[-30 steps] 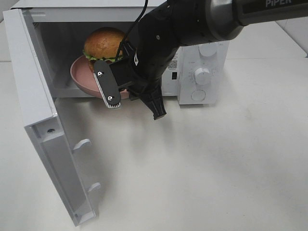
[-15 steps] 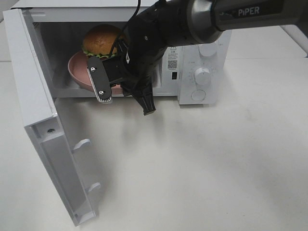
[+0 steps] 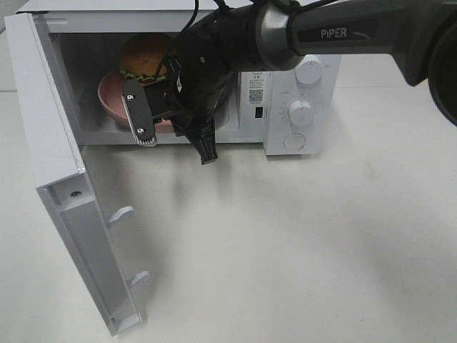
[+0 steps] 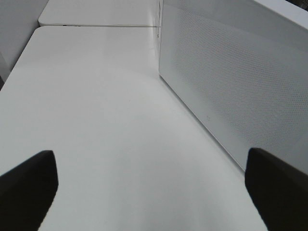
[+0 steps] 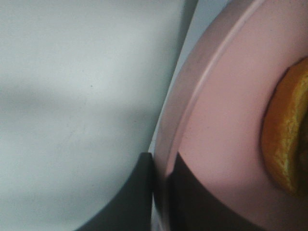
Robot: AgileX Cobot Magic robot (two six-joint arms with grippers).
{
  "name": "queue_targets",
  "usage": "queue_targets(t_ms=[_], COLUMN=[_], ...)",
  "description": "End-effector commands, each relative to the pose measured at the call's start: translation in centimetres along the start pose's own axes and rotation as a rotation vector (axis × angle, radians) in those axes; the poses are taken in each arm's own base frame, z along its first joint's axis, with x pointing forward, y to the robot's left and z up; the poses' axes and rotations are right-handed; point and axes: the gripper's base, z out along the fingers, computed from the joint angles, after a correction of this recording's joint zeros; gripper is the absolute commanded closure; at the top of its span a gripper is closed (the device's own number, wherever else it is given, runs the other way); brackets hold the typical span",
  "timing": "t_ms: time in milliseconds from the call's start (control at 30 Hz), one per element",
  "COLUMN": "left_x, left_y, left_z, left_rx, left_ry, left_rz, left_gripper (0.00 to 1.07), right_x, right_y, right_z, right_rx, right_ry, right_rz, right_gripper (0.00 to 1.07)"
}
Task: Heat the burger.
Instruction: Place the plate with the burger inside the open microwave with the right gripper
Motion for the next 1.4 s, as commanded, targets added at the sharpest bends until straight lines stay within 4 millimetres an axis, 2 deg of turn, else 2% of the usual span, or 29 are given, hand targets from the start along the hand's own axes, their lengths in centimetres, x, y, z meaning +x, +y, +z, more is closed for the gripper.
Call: queue_targets(t_ms=[33, 567, 900, 1167, 1400], left_x=[0.1, 0.1, 0.1, 0.1, 0.1], left_y=[0.1, 0.3, 0.6, 0.6, 0.6], left_z=[-0.2, -0.2, -0.2, -0.3, -0.3], left_rx=[-0.006, -0.039, -0.064, -0.07, -0.07], left_ry=[-0.03, -0.027, -0.026, -0.026, -0.026], left_rz=[0.008, 0.026, 0.04, 0.044, 0.044], left_gripper=[0.09, 0.09, 0.09, 0.09, 0.09], right_x=[0.1, -0.1, -0.1, -0.1, 0.0], right_y=[-1.6, -4.2, -3.9, -3.8, -3.4], right_z=[-0.6, 0.6, 1.8, 2.0, 2.1], right_rx=[0.085, 0.154, 0.133, 0.125, 0.084], right_ry=[-0.022, -0.017, -0.006, -0.006, 0.009], right_rz=[0.015, 0.041, 0.041, 0.061, 0.071], right_gripper=[1.07, 1.07, 1.07, 1.07, 1.01])
